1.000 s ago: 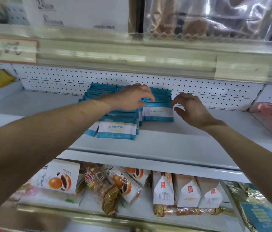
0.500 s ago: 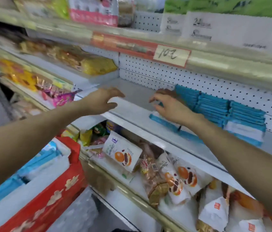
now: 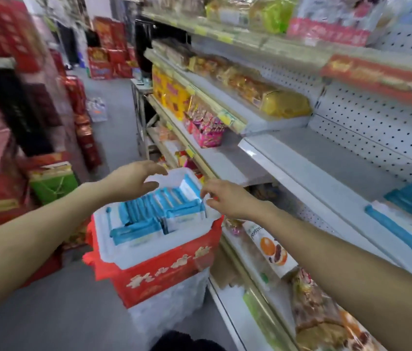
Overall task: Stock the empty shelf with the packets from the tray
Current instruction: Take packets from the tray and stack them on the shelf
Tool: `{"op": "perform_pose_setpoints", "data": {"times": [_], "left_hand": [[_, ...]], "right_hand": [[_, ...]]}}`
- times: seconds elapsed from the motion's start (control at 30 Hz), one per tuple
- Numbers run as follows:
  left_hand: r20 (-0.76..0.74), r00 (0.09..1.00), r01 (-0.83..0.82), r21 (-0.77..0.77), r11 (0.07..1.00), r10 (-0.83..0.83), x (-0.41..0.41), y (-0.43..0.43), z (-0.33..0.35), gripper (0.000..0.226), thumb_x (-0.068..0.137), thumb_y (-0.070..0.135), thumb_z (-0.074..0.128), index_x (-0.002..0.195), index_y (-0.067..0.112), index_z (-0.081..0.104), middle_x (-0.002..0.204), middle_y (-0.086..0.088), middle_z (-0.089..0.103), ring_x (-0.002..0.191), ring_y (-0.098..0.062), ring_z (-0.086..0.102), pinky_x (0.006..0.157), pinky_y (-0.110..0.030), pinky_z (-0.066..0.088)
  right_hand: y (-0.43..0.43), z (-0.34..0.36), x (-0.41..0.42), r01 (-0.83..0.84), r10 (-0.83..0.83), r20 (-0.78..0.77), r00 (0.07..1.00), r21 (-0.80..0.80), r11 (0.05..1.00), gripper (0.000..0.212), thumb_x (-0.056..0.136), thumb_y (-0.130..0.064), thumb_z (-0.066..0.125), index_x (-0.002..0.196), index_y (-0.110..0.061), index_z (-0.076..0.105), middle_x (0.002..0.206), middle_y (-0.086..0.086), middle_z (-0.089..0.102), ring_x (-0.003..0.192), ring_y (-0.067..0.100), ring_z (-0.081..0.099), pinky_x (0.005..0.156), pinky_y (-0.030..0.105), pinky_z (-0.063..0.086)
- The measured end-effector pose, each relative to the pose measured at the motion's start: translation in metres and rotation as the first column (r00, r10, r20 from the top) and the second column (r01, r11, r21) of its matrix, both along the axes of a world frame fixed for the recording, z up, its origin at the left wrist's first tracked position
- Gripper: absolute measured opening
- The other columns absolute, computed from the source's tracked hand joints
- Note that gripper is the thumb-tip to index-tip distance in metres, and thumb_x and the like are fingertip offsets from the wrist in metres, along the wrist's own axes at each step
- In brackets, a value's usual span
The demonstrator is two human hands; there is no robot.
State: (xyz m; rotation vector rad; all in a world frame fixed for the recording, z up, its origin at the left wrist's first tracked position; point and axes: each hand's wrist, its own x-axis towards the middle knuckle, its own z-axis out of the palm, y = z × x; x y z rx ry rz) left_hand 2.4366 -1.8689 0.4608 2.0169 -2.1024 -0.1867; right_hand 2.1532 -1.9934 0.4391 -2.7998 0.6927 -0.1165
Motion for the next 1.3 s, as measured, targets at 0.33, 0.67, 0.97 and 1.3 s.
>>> {"op": "perform_pose_setpoints", "data": {"times": [0.33, 0.67, 0.97, 1.3], "left_hand": [[-0.036, 0.988, -0.15, 0.063, 0.987, 0.153, 0.035, 0.07, -0.05, 0.037, 0.093, 0.025, 0.062, 0.13, 0.034, 0.064, 0.132, 0.011, 0.06, 0.12, -0.015, 0.058, 0.101, -0.035, 0.047], [-0.095, 0.987, -0.118, 0.114, 0.986, 0.129, 0.036, 0.071, -0.074, 0.031, 0.096, 0.02, 0.059, 0.125, 0.029, 0.067, 0.118, 0.012, 0.061, 0.104, -0.006, 0.056, 0.084, -0.018, 0.037], [-0.1, 0.994, -0.02, 0.229, 0.973, 0.044, 0.022, 0.057, -0.091, 0.032, 0.099, 0.023, 0.06, 0.129, 0.032, 0.065, 0.127, 0.012, 0.059, 0.11, -0.007, 0.058, 0.089, -0.019, 0.041], [-0.06, 0.998, -0.009, 0.375, 0.927, 0.034, 0.013, 0.05, -0.104, 0.039, 0.099, 0.018, 0.055, 0.133, 0.036, 0.06, 0.132, 0.009, 0.056, 0.116, -0.011, 0.055, 0.1, -0.027, 0.044]], "right_hand": [[-0.005, -0.057, 0.081, -0.037, 0.083, -0.354, 0.931, 0.135, 0.99, 0.023, 0.099, -0.019, 0.059, 0.12, -0.025, 0.065, 0.121, -0.004, 0.048, 0.108, 0.019, 0.057, 0.084, 0.032, 0.041], [-0.008, -0.062, 0.097, -0.087, 0.153, -0.45, 0.88, 0.163, 0.983, 0.037, 0.088, 0.003, 0.053, 0.093, -0.025, 0.076, 0.105, -0.01, 0.052, 0.099, 0.014, 0.054, 0.091, 0.034, 0.05], [-0.015, -0.063, 0.096, -0.092, 0.206, -0.515, 0.832, 0.238, 0.967, 0.047, 0.088, 0.005, 0.051, 0.105, -0.029, 0.078, 0.132, -0.005, 0.063, 0.12, 0.017, 0.056, 0.104, 0.034, 0.047], [-0.02, -0.028, 0.083, -0.019, 0.104, -0.316, 0.943, 0.261, 0.965, 0.044, 0.096, 0.0, 0.058, 0.104, -0.038, 0.078, 0.124, -0.009, 0.061, 0.107, 0.008, 0.06, 0.087, 0.031, 0.052]]}}
